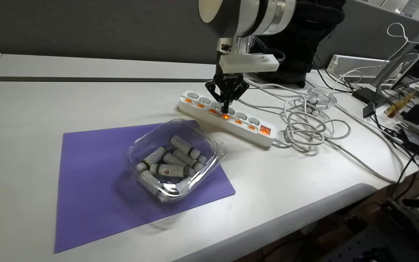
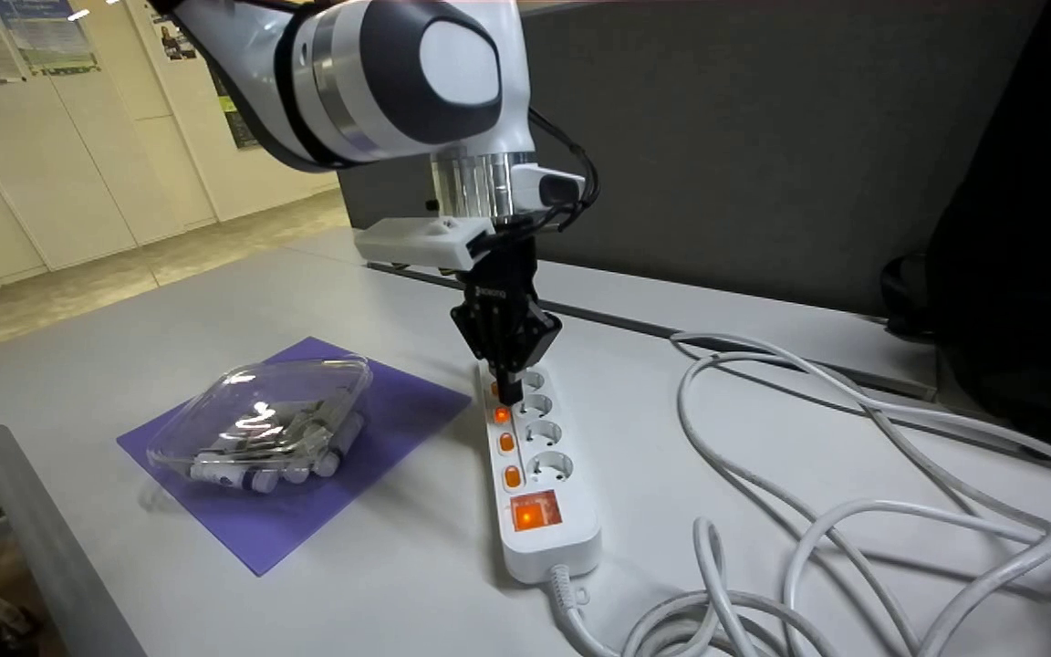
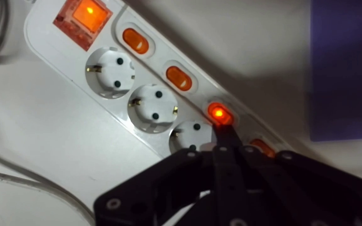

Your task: Turn off the fourth switch on the extension cable.

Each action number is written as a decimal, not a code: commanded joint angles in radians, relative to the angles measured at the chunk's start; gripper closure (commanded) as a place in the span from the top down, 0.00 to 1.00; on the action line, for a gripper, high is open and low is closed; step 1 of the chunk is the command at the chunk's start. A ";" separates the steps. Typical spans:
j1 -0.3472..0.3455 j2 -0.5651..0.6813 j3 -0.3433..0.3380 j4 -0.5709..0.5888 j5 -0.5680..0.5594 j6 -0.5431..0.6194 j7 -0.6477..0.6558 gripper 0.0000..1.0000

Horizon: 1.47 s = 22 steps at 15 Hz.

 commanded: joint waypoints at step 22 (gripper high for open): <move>0.012 -0.153 -0.005 -0.280 0.070 0.228 0.069 0.00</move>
